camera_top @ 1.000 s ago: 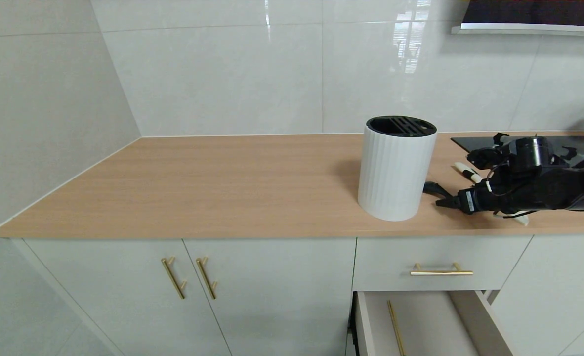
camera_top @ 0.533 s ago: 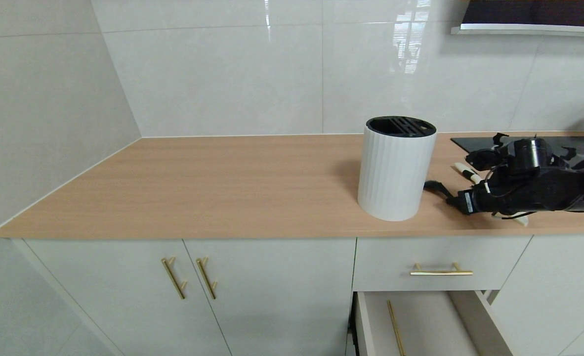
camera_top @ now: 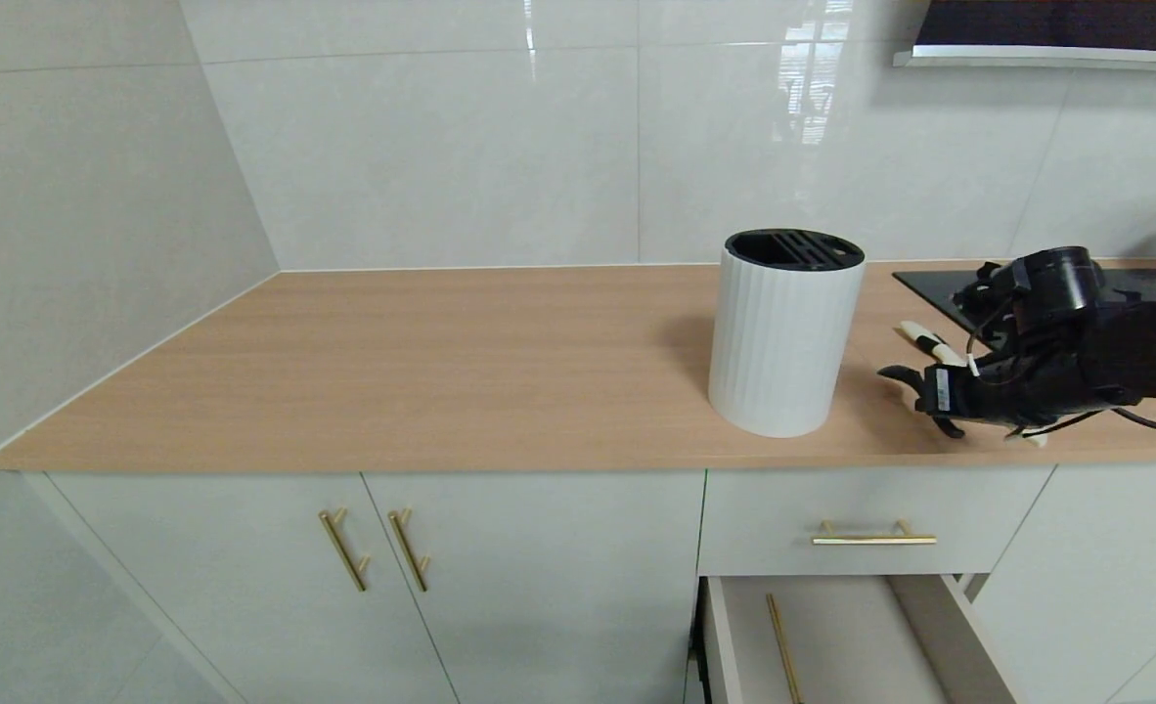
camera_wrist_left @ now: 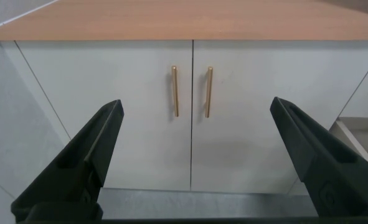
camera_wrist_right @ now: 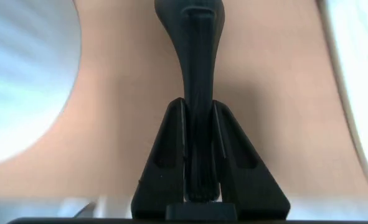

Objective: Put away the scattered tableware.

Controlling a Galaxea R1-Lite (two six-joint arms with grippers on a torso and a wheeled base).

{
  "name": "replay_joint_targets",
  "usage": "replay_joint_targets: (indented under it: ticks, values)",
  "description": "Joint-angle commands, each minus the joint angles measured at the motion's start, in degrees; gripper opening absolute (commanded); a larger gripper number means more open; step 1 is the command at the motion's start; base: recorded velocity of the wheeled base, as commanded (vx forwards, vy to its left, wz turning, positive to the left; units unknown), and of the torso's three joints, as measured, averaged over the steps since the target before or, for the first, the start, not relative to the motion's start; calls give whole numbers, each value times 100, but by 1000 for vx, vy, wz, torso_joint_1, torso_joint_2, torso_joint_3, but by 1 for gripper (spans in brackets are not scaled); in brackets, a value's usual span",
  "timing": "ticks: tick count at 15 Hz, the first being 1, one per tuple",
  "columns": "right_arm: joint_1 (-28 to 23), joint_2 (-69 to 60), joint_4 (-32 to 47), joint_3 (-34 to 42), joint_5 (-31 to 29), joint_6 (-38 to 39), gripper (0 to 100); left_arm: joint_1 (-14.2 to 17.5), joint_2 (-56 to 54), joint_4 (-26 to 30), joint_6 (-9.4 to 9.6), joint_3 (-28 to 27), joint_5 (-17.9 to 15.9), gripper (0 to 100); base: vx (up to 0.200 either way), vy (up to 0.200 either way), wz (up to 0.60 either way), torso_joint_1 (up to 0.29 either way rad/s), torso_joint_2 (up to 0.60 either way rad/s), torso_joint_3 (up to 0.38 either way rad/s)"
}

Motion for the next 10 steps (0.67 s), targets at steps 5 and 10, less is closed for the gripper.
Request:
replay_joint_targets:
  ticks: [5, 10]
  values:
    - [940, -2078, 550, 1823, -749, 1485, 0, 3, 9, 0, 1, 7, 6, 100, 0, 0, 0, 0, 0, 0]
    - [1063, -2245, 533, 2403, -784, 1485, 0, 3, 9, 0, 1, 7, 6, 100, 0, 0, 0, 0, 0, 0]
